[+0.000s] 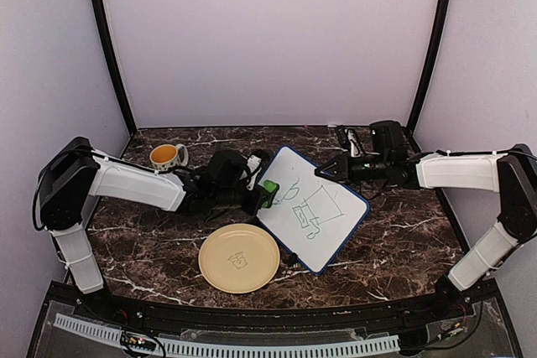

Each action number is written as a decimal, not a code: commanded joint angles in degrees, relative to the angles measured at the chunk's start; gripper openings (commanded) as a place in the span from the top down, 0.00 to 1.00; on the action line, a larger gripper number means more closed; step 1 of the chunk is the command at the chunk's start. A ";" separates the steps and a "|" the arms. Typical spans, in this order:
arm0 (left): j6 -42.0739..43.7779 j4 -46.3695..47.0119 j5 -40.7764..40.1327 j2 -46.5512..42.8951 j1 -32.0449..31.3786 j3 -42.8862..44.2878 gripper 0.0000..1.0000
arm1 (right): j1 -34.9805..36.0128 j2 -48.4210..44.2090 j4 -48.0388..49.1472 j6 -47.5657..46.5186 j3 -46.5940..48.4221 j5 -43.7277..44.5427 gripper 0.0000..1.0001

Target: Erase the whiteboard

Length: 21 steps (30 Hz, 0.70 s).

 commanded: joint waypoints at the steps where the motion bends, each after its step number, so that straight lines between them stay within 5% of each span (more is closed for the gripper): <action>1: 1.86 -1.27 -1.21 1.44 -0.69 5.75 1.00 | 1.35 1.90 -0.78 -0.87 -0.60 -1.56 1.00; 9: 3.29 0.62 -2.31 1.23 0.38 9.01 1.00 | 1.37 1.60 0.38 -0.17 -1.57 -1.71 1.00; 21: 0.23 8.44 -2.68 -1.14 -1.99 -6.17 1.00 | 1.19 2.03 0.43 -0.07 -1.13 -1.93 1.00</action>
